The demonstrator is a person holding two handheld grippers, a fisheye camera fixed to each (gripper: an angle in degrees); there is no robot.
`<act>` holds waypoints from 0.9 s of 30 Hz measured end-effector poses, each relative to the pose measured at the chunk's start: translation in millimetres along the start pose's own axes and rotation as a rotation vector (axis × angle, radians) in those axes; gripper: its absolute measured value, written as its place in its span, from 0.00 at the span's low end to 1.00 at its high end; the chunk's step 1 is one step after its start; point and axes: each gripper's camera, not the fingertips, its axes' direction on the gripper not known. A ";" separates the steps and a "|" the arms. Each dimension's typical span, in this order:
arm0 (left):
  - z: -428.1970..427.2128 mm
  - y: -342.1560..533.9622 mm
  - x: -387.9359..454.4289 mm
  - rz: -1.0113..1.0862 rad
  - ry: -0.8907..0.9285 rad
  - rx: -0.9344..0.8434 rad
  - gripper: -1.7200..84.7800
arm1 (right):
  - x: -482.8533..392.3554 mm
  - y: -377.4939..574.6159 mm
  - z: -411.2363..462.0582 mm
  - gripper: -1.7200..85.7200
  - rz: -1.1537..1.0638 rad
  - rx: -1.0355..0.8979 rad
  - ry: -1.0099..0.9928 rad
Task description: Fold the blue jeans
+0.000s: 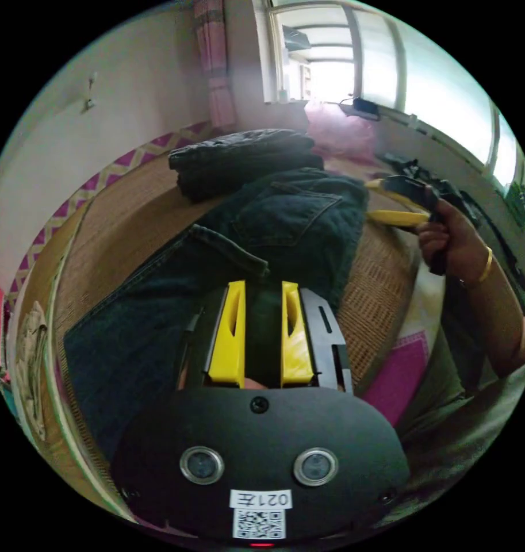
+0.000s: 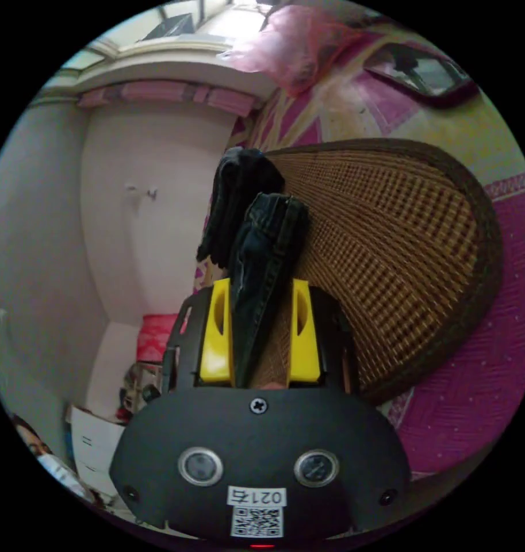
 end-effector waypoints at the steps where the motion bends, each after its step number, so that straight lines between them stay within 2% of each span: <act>1: -5.3 5.7 0.7 -0.002 0.006 0.015 0.12 | -0.6 -1.2 7.8 0.17 0.033 0.017 -0.017; 8: -52.0 53.7 -24.5 -0.076 0.037 0.080 0.09 | -26.3 6.3 53.6 0.09 0.114 0.078 0.017; 10: -66.8 71.6 -36.5 -0.094 0.017 0.091 0.08 | -53.0 15.7 55.0 0.08 0.041 0.092 0.011; 12: -80.8 92.0 -50.7 -0.114 -0.001 0.098 0.06 | -113.0 33.5 56.8 0.07 -0.146 0.108 0.051; 14: -97.1 119.5 -71.3 -0.153 -0.033 0.093 0.04 | -222.9 78.6 76.1 0.07 -0.486 0.119 0.172; 15: -101.1 126.5 -76.9 -0.168 -0.040 0.091 0.04 | -251.4 94.3 85.0 0.06 -0.577 0.118 0.205; 17: -119.7 155.1 -98.9 -0.229 -0.063 0.104 0.02 | -353.6 172.5 136.0 0.06 -0.929 0.093 0.333; 18: -124.6 162.1 -104.3 -0.243 -0.065 0.109 0.02 | -374.8 195.3 152.0 0.06 -1.014 0.082 0.363; 20: -142.9 188.5 -126.4 -0.302 -0.070 0.119 0.01 | -436.3 294.0 225.3 0.06 -1.324 0.017 0.463; 23: -163.7 220.7 -152.9 -0.376 -0.078 0.135 0.01 | -457.1 417.3 326.3 0.06 -1.638 -0.078 0.543; 24: -166.8 226.6 -157.9 -0.389 -0.082 0.134 0.01 | -454.6 439.3 346.3 0.06 -1.682 -0.100 0.549; 27: -177.7 254.7 -181.9 -0.446 -0.089 0.120 0.01 | -413.4 529.5 445.1 0.06 -1.873 -0.252 0.634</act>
